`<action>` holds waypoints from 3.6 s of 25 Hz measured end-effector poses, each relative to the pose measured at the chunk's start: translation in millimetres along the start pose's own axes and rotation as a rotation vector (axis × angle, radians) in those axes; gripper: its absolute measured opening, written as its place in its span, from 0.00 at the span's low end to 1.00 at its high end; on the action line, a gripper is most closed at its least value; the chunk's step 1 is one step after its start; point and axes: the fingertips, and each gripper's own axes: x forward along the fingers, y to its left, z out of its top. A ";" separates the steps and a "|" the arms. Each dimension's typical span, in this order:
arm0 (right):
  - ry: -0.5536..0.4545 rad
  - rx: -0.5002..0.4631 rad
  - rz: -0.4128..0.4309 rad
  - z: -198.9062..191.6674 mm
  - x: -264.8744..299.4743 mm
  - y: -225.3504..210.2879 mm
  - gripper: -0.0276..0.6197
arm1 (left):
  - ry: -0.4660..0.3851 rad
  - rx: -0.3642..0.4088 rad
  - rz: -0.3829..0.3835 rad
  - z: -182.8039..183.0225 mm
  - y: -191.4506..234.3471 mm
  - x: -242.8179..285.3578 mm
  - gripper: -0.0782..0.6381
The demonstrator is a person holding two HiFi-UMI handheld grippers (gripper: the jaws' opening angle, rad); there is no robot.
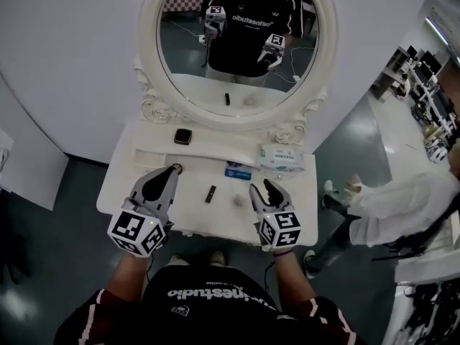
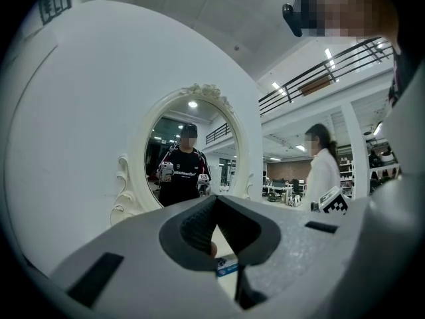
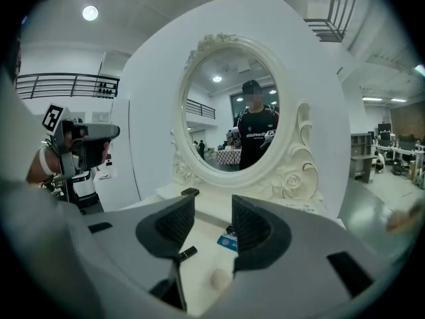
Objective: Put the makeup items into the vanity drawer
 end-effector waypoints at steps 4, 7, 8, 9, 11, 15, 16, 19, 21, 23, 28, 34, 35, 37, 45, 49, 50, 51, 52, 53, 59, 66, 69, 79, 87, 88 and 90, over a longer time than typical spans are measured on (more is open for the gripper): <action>0.074 0.001 0.025 -32.8 15.5 -7.1 0.31 | 0.011 -0.004 0.016 -8.3 -1.5 5.6 0.12; 0.134 -0.007 0.042 -58.3 25.2 -11.9 0.31 | 0.017 -0.007 0.033 -14.4 -2.4 9.1 0.12; 0.151 -0.011 0.048 -65.4 28.0 -13.3 0.31 | 0.018 -0.007 0.039 -15.4 -2.5 10.2 0.12; 0.167 -0.016 0.054 -71.9 30.9 -14.5 0.31 | 0.019 -0.008 0.045 -16.1 -2.5 10.9 0.12; 0.196 -0.019 0.066 -84.2 37.0 -17.0 0.31 | 0.020 -0.011 0.061 -17.6 -1.6 11.6 0.12; 0.247 0.001 0.091 -109.0 48.5 -20.0 0.31 | 0.030 -0.026 0.091 -24.5 -0.1 11.0 0.12; 0.260 0.001 0.101 -115.1 51.3 -19.0 0.31 | 0.033 -0.026 0.098 -26.0 0.0 10.4 0.12; 0.303 -0.009 0.127 -135.2 59.6 -14.6 0.32 | 0.042 -0.021 0.115 -28.8 0.5 8.5 0.12; 0.339 -0.015 0.139 -151.5 64.2 -12.7 0.32 | 0.045 -0.018 0.125 -29.0 1.8 7.8 0.12; 0.373 -0.006 0.144 -167.4 67.0 -13.1 0.33 | 0.049 -0.014 0.134 -29.2 2.6 7.6 0.12; 0.417 0.013 0.146 -189.9 70.5 -14.0 0.33 | 0.065 -0.008 0.141 -31.8 2.2 8.2 0.12; 0.451 -0.003 0.144 -208.5 75.5 -15.7 0.33 | 0.080 0.001 0.141 -35.4 -1.6 10.1 0.12; 0.456 -0.004 0.142 -210.7 75.9 -16.3 0.33 | 0.082 0.003 0.141 -35.6 -2.0 10.1 0.12; 0.467 -0.004 0.141 -214.9 76.6 -17.2 0.33 | 0.084 0.003 0.143 -35.9 -2.3 9.7 0.12; 0.497 0.005 0.144 -226.9 78.1 -17.6 0.34 | 0.093 0.004 0.157 -38.5 -2.2 6.3 0.12; 0.480 0.003 0.136 -223.4 77.6 -19.0 0.28 | 0.095 0.007 0.166 -38.6 -1.0 2.6 0.12; 0.473 0.003 0.135 -221.4 77.4 -19.5 0.27 | 0.094 0.008 0.168 -38.0 -0.7 2.1 0.12; 0.469 0.000 0.133 -219.7 77.3 -20.0 0.27 | 0.093 0.010 0.170 -37.4 -0.4 1.9 0.12; 0.466 -0.003 0.132 -218.2 77.2 -20.4 0.27 | 0.091 0.011 0.172 -36.6 -0.2 1.6 0.12; 0.462 -0.004 0.131 -216.7 77.1 -20.7 0.26 | 0.090 0.012 0.173 -35.7 0.0 1.3 0.12; 0.436 -0.006 0.128 -204.5 75.5 -21.7 0.26 | 0.080 0.014 0.178 -31.2 0.1 0.9 0.12; 0.401 -0.002 0.115 -187.4 72.4 -28.5 0.26 | 0.066 0.017 0.176 -26.9 -1.1 3.6 0.12; 0.383 0.001 0.111 -178.4 70.3 -31.1 0.26 | 0.060 0.027 0.177 -24.3 -1.3 4.7 0.12; 0.288 0.014 0.096 -135.8 59.2 -39.6 0.26 | 0.048 0.032 0.184 -20.6 -1.2 8.6 0.12; 0.117 0.013 0.080 -66.1 41.5 -46.8 0.25 | 0.047 0.040 0.187 -20.4 -6.5 14.9 0.12; 0.088 0.012 0.075 -55.2 38.8 -47.9 0.25 | 0.045 0.044 0.188 -19.3 -7.0 15.7 0.12; 0.035 0.012 0.069 -33.7 33.1 -48.9 0.25 | 0.043 0.055 0.191 -16.6 -7.8 17.7 0.12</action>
